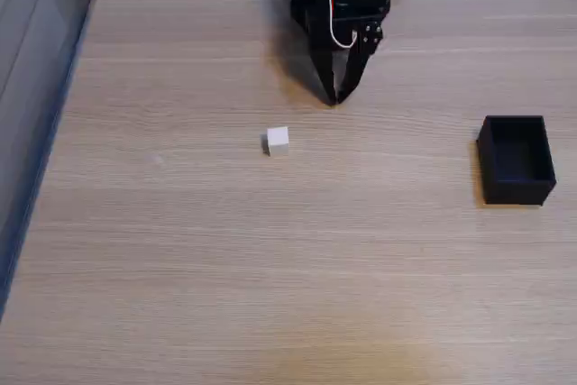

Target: Pick a white block and place it in the black box.

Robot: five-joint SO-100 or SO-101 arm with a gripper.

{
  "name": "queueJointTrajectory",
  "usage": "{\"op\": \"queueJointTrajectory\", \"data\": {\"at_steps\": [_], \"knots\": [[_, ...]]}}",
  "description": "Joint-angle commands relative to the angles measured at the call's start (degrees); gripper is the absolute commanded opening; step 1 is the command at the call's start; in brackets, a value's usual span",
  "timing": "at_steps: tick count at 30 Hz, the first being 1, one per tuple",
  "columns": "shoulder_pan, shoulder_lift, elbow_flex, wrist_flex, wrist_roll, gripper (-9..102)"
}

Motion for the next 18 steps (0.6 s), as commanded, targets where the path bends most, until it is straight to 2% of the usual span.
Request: {"op": "queueJointTrajectory", "data": {"at_steps": [1,7,13,18], "knots": [[-0.1,-3.3,-4.9,-0.5,0.6,3],[1.4,-13.7,-15.4,-0.3,1.1,11],[7.1,-23.9,-23.4,2.1,-6.8,22],[14.2,-28.8,-23.8,-1.8,-12.1,25]]}}
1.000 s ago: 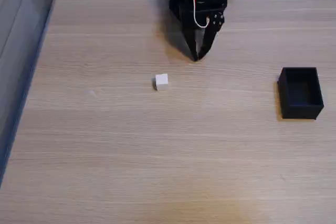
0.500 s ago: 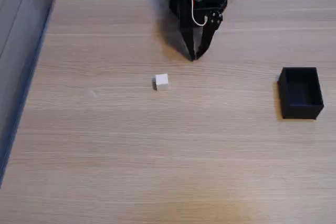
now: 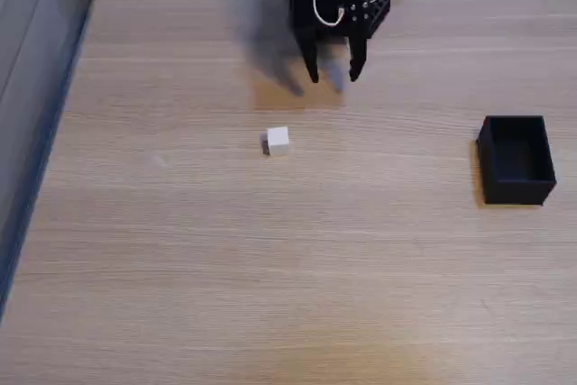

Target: Pick a white block and place it in the black box.

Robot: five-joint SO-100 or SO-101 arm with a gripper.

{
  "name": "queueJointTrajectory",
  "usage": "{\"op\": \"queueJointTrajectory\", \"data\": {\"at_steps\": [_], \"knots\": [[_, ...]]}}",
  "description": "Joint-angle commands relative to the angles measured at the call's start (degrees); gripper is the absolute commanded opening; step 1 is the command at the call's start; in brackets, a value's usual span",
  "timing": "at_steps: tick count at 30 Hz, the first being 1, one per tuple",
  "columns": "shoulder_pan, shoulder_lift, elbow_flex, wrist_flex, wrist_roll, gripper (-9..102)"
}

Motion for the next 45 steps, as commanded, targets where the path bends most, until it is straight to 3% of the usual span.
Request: {"op": "queueJointTrajectory", "data": {"at_steps": [1,14,45], "knots": [[4.7,-3.5,-1.8,-3.1,-4.1,26],[14.3,-21.7,-6.0,-17.5,-10.9,26],[14.9,-44.8,-17.6,-27.9,-8.5,25]]}}
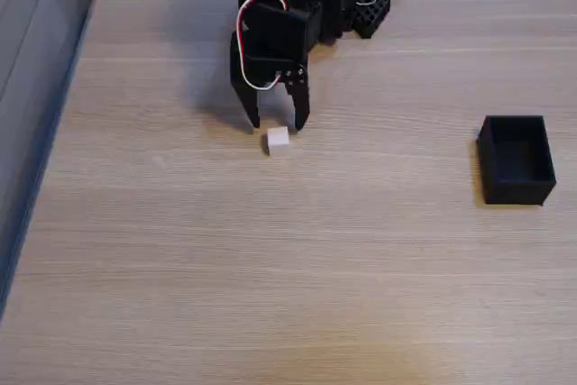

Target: Pick a white block and place it in the black box.

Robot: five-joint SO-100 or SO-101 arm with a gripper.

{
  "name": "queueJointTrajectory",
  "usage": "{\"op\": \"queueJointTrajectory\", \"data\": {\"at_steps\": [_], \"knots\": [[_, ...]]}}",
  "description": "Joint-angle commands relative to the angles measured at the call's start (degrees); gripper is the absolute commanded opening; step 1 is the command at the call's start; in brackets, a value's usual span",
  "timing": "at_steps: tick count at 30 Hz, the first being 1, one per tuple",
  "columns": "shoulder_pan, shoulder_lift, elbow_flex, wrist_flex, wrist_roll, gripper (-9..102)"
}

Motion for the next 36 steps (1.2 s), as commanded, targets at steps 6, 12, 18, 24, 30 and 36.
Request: {"op": "queueJointTrajectory", "data": {"at_steps": [6,12,18,24,30,36], "knots": [[-1.6,-4.6,-5.6,-1.7,2.3,25],[-1.6,-6.9,-7.0,-2.7,2.7,25],[-1.7,-9.1,-8.2,-3.5,3.3,25],[-1.5,-10.3,-8.3,-4.2,2.8,24],[-1.5,-10.5,-7.8,-4.2,2.9,15],[-1.8,-10.5,-7.7,-3.3,3.3,0]]}}
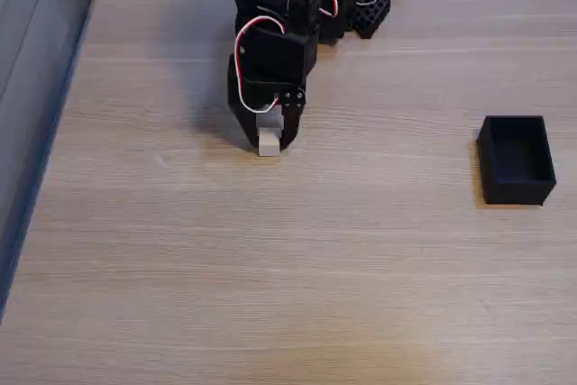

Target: Pick a white block and place it in the black box.

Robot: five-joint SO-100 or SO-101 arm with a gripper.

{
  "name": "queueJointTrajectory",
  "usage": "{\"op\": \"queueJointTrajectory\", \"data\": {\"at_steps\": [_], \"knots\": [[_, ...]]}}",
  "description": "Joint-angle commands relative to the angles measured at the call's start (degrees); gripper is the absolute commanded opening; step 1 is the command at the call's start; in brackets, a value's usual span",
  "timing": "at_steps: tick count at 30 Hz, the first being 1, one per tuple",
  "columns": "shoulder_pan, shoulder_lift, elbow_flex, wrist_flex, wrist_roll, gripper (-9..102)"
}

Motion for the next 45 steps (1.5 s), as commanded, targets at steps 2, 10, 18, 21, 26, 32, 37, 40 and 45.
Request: {"op": "queueJointTrajectory", "data": {"at_steps": [2,10,18,21,26,32,37,40,45], "knots": [[0.1,-0.1,-1.6,1.1,0.7,0],[-3.2,3.5,-8.1,9.4,2.5,0],[-19.4,12.1,-13.9,20.4,9.8,0],[-28.4,14.6,-16.6,24.1,14.3,0],[-42.2,18.0,-18.8,25.0,18.3,0],[-52.1,14.9,-21.9,23.1,21.8,0],[-56.0,9.6,-23.0,17.7,26.3,0],[-57.4,5.4,-25.9,17.7,26.6,0],[-58.6,-0.7,-31.3,18.5,28.4,0]]}}
